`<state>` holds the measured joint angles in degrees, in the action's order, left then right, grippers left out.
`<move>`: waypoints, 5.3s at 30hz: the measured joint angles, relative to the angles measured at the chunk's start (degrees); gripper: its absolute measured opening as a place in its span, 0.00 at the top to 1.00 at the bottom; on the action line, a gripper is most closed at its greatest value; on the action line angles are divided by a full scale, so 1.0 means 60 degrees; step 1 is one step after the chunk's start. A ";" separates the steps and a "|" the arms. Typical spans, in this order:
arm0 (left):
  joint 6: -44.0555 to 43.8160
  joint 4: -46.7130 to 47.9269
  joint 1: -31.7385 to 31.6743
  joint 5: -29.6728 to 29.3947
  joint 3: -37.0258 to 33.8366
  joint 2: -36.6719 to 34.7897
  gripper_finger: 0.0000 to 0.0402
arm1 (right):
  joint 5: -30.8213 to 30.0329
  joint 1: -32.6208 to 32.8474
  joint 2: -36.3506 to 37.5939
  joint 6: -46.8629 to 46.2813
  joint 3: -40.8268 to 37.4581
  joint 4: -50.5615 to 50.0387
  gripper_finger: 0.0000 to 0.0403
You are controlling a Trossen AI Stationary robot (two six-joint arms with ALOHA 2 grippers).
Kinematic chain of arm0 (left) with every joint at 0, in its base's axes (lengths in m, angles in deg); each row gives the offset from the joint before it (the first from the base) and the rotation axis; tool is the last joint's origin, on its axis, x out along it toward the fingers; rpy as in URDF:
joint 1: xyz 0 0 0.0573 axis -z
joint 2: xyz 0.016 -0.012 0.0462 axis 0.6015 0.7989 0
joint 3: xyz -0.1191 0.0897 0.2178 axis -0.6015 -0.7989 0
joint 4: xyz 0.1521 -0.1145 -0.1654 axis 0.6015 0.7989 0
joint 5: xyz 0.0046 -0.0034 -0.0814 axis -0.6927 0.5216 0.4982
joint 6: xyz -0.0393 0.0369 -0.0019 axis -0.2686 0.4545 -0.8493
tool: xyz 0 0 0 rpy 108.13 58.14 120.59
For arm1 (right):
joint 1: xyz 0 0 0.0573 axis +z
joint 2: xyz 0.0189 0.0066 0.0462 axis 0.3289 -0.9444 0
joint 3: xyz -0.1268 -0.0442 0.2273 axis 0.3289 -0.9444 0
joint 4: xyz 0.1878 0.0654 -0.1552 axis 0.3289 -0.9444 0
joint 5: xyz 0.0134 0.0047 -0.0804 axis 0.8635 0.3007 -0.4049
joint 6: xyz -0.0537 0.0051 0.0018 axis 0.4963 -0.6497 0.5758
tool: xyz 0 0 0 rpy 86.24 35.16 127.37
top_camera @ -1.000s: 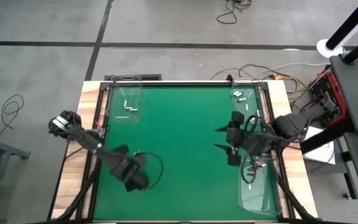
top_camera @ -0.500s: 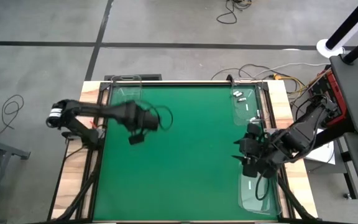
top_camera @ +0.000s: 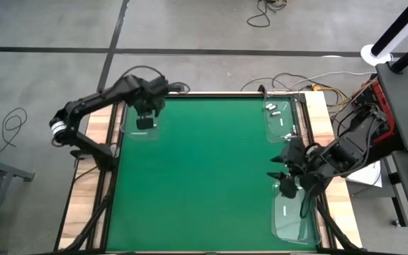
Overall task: Sort batteries
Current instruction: Put the blue battery into the top left transparent bin, then adjust the bottom right transparent bin
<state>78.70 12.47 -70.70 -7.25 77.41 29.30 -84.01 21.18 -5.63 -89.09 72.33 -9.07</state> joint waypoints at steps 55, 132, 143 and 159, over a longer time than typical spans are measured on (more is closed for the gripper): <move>0.0643 -0.6119 -0.3213 0.2090 -0.4156 0.1788 0.98 | 0.0078 -0.0004 -0.1210 -0.1938 -0.0688 0.2413 0.39; -0.3436 -0.4346 0.1774 0.4312 -0.2907 -0.7169 0.61 | 0.6717 0.0911 -0.5216 -1.2916 -0.1026 0.2701 0.41; -0.3518 -0.4351 0.1774 0.4311 -0.2907 -0.7149 0.61 | 0.7106 0.1326 -0.5530 -1.2996 -0.0393 0.3241 0.41; -0.3549 -0.4507 0.1774 0.4254 -0.2907 -0.6696 0.61 | 0.7675 0.1494 -0.6255 -1.2980 0.0806 0.3794 0.41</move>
<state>57.41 -14.57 -60.05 18.28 59.96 -10.88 -37.96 30.15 -43.15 -166.97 77.17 13.69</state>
